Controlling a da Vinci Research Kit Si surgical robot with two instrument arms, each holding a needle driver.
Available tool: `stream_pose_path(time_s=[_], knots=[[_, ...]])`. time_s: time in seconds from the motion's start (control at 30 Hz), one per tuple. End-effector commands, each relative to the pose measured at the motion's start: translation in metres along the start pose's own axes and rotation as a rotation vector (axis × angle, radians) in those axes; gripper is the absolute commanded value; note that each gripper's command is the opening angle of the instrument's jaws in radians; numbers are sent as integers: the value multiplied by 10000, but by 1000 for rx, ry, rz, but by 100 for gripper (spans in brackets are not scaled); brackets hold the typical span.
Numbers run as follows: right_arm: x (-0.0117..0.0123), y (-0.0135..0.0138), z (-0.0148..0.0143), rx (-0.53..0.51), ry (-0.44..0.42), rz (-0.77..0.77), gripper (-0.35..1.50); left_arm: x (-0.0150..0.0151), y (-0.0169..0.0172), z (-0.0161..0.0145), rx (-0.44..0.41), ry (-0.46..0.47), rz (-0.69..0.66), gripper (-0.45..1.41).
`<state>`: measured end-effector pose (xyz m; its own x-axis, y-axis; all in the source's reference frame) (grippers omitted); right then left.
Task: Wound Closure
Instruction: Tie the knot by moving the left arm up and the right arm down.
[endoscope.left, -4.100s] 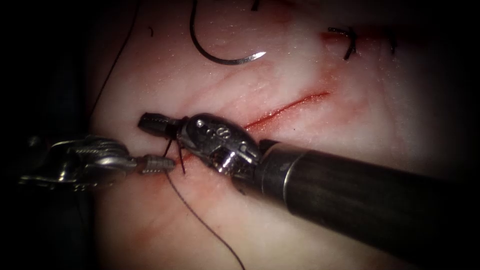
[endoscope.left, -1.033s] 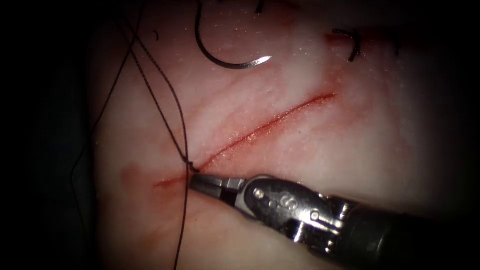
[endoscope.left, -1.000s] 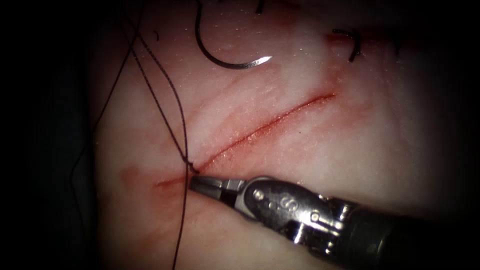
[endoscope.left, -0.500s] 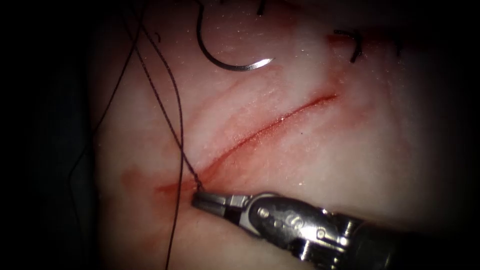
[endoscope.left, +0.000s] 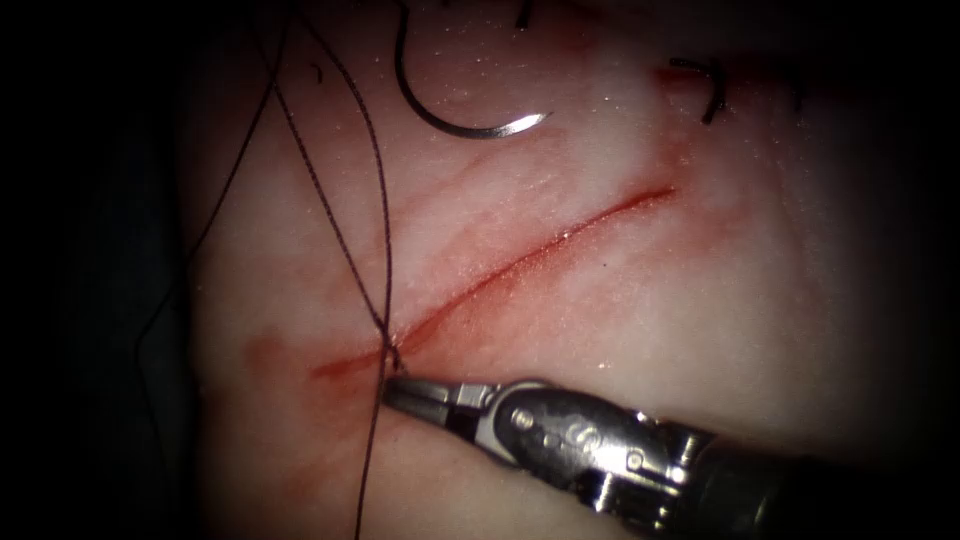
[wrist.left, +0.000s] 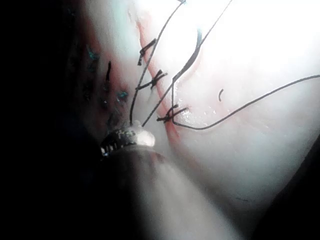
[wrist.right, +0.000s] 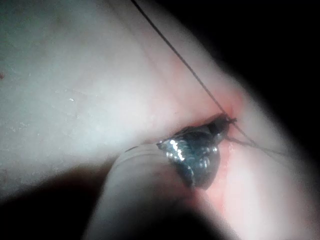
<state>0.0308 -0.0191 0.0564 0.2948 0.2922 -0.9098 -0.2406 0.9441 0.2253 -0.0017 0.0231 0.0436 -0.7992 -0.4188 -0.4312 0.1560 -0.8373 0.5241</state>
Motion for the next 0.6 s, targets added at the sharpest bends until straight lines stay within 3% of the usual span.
stream_pose_path(time_s=[0.03,0.23,0.6], knots=[[-2,1,16,8,1,-5,-35,-4,-8,7,9,-6,5,-35],[-19,-5,34,49,-27,-28,-35,-16,2,16,27,-27,14,-35],[-31,-14,16,82,-73,-40,-35,-33,0,14,37,-61,9,-35]])
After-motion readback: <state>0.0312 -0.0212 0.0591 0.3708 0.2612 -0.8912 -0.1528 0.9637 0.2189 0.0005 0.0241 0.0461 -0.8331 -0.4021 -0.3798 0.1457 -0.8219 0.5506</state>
